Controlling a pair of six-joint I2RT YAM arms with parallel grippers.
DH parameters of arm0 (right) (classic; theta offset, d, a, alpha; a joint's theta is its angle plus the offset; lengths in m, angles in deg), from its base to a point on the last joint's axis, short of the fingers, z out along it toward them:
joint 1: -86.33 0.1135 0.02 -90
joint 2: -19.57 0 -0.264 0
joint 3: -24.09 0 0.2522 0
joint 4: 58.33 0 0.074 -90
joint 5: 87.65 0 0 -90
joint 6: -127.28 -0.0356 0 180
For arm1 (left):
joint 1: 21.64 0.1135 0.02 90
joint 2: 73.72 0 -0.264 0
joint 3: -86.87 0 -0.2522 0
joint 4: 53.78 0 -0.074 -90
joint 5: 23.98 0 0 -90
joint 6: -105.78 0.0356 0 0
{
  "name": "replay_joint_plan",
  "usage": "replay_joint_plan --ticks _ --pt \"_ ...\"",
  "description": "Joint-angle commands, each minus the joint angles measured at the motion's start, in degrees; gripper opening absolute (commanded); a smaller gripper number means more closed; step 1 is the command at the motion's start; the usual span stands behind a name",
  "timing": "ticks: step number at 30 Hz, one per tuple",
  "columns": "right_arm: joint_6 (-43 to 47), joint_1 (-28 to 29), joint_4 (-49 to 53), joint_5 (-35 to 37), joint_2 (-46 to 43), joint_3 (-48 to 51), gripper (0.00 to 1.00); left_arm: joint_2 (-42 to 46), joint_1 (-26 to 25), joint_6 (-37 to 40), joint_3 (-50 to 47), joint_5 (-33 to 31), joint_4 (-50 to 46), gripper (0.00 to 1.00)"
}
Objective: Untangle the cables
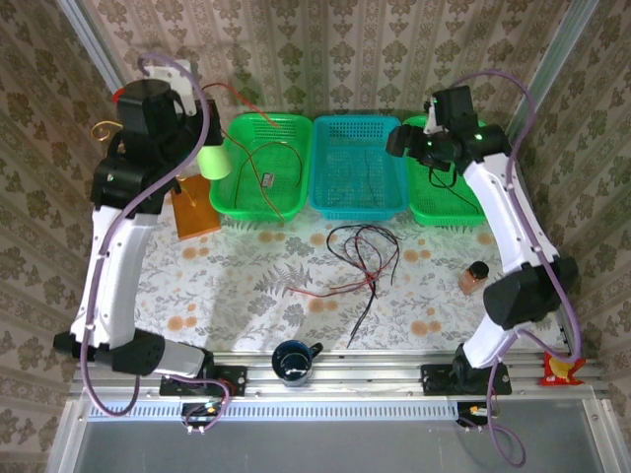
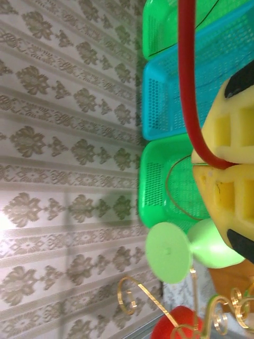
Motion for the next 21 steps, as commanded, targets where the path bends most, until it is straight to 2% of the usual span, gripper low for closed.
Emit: replay_joint_plan --ticks 1,5,12,21 --pt "-0.7 -2.0 -4.7 -2.1 -4.9 6.4 0.87 -4.1 -1.5 6.1 4.3 -5.5 0.3 0.0" --pt "-0.1 -4.4 -5.4 -2.8 -9.3 12.1 0.87 -8.5 -2.3 8.9 7.8 -7.3 2.8 0.0" --pt "1.4 -6.3 -5.5 -4.9 -12.7 15.9 0.87 -17.1 -3.1 15.5 12.3 -12.7 2.8 0.0" --pt "2.0 -7.1 -5.5 -7.2 -12.7 15.6 0.87 -33.4 -3.2 23.0 23.2 -19.4 -4.2 0.0"
